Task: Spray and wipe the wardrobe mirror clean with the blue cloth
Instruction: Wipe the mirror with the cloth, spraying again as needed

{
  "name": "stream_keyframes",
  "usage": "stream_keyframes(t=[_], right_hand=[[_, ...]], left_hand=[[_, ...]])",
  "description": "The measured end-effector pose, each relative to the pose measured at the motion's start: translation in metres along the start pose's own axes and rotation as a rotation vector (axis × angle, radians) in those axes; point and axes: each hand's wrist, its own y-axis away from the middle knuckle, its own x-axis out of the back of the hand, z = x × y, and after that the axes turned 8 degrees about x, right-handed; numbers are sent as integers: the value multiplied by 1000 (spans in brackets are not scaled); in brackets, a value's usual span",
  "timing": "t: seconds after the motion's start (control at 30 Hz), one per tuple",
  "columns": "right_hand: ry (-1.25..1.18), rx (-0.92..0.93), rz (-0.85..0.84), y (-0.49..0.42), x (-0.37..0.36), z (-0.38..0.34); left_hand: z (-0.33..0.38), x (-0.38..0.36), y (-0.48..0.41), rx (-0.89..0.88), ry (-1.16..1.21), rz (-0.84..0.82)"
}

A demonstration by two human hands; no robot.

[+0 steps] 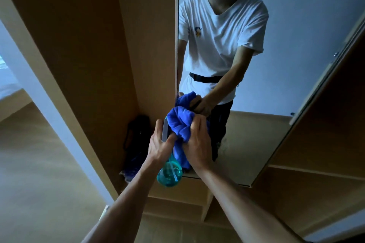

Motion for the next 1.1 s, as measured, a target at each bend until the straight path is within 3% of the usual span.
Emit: stream_keyframes(t=[0.23, 0.47, 0.87, 1.1], right_hand=[[41, 59, 44, 1, 33, 25], [143, 6, 108, 20, 90, 79], [250, -136, 223, 46, 174, 153], [250, -168, 227, 48, 185, 151]], left_hand=[[-5, -25, 9, -84, -74, 89], [-11, -43, 13, -133, -128, 119], [-3, -47, 28, -113, -129, 130], [-1, -43, 29, -61, -135, 108]])
